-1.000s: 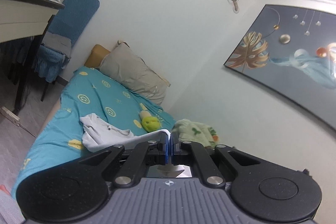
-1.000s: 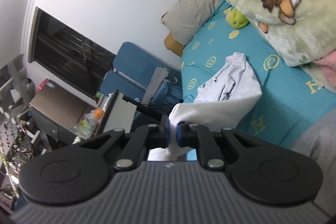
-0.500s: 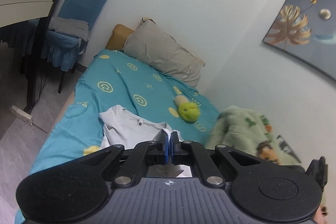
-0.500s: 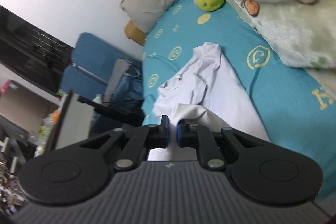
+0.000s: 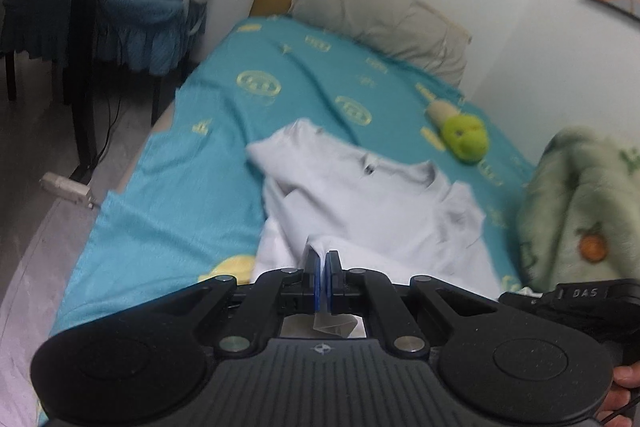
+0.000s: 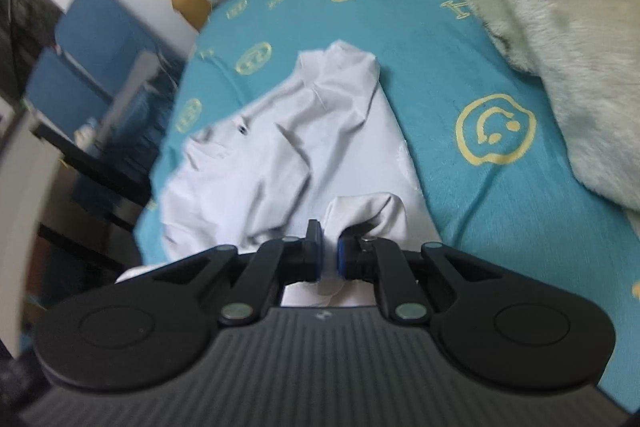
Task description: Fold clothes
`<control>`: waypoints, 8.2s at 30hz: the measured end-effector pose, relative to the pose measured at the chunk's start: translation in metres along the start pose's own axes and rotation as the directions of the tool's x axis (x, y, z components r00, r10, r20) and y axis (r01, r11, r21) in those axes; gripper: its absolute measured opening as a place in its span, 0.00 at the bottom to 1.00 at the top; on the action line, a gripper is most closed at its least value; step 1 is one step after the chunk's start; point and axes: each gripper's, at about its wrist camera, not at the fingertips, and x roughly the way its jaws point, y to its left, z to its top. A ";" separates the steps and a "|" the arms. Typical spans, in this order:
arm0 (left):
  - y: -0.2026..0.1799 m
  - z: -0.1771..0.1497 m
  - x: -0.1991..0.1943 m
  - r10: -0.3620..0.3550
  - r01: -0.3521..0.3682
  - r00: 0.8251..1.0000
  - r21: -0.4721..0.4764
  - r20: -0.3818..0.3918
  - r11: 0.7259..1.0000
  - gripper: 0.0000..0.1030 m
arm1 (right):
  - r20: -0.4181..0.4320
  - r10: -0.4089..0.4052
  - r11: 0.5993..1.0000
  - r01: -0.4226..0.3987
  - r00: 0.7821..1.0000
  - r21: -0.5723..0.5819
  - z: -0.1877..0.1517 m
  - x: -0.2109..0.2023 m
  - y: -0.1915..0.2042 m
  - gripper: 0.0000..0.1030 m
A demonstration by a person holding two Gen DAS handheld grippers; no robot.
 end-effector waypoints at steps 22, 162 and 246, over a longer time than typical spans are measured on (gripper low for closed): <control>-0.040 -0.007 -0.080 0.103 -0.143 0.976 0.209 0.192 0.967 0.79 | 0.194 0.020 0.988 0.010 0.981 -0.152 -0.016 -0.051 0.030 0.82; -0.060 -0.119 -0.333 -0.155 0.221 0.970 -0.400 0.190 0.890 0.04 | 0.249 0.219 0.941 -0.272 0.943 0.201 -0.109 -0.244 0.013 0.12; -0.045 -0.088 -0.076 0.202 -0.192 0.976 0.127 -0.077 0.973 0.93 | 0.087 -0.123 0.920 0.146 0.989 -0.365 -0.093 -0.042 0.045 0.83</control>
